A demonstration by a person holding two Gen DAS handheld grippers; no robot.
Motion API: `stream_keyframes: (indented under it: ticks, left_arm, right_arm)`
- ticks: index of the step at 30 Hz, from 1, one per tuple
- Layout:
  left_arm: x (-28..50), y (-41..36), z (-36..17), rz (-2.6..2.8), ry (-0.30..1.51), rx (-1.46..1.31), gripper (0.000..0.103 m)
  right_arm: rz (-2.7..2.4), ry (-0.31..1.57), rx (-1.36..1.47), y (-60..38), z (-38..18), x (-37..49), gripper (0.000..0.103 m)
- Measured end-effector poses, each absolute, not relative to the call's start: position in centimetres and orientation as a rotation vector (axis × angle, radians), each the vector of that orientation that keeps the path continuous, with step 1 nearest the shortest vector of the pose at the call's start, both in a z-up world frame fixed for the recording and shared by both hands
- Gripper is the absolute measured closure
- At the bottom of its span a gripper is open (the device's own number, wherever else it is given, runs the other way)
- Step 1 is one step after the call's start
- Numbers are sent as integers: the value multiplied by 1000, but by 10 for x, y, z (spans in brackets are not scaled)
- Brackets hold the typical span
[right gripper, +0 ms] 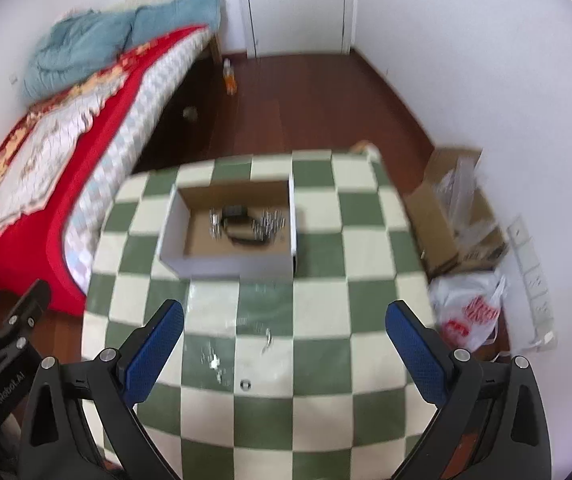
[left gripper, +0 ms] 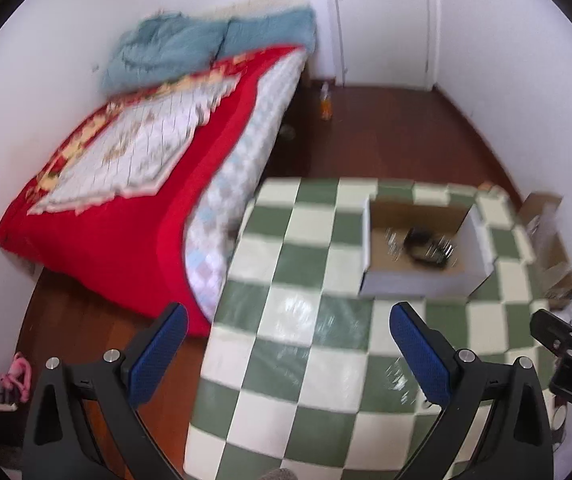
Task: Organize jewelry
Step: 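Withdraw both grippers from the box toward the remaining jewelry, then lower the right gripper toward the black ring beside the butterfly necklace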
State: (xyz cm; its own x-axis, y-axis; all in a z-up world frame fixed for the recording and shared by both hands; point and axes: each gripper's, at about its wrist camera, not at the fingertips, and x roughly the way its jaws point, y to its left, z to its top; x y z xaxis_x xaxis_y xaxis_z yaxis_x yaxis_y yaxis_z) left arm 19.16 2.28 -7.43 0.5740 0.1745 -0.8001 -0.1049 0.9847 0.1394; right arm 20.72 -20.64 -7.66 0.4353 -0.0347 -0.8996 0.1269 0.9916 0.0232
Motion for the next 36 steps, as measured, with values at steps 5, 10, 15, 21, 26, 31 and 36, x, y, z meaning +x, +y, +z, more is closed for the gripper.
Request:
stream_keyframes:
  ticks: [5,10,15,21,26,31,36]
  left_arm:
    - [198,24,-138,200,1074,120,0]
    - [200,19,-184,195,1177,155,0]
    - [198,21,-199,219,1198,198,0]
    - [194,29,-208,255,1208,259,0]
    - [192,34,-214,263,1225,262,0]
    - [189,32,-215,255,1234,268,0]
    - [187,23,-215,225,1240,272,0]
  right_arm:
    - [-57,1265,135,-205,-150,210,25]
    - [-60,1426,237,-211,-227,214,35]
    - [-28,1462,263,-208,-251,192,44]
    - [-1,1459,236,-186,-267,177,58]
    - [0,1460,148,-163,-273,174,65]
    - [-26,1422,27,-145,-274,172,100]
    - [-35,1411,97,-162,-271,168,103]
